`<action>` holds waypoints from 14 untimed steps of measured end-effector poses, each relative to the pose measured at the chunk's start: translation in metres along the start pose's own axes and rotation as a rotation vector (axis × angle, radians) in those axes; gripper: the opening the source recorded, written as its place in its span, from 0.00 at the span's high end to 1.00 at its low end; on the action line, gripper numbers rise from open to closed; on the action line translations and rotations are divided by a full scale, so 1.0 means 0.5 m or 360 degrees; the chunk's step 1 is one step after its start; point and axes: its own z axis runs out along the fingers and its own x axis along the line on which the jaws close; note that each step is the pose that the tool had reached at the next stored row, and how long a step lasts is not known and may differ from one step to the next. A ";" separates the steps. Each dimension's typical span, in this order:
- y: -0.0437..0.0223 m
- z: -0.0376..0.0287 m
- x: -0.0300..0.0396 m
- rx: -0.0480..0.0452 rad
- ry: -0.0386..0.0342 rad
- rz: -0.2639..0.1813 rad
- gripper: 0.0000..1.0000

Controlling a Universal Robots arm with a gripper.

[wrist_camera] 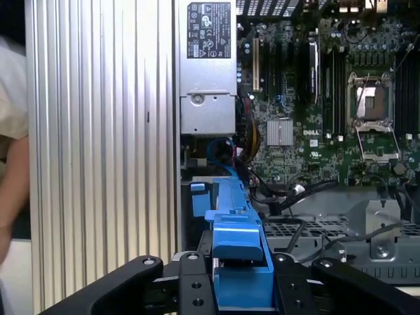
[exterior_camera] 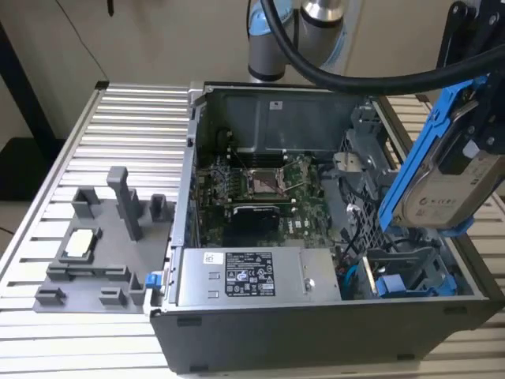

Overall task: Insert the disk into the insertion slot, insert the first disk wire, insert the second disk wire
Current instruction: 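Insert the disk into the insertion slot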

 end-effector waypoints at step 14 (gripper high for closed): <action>-0.002 0.027 0.000 0.0004 -0.0002 0.0000 0.67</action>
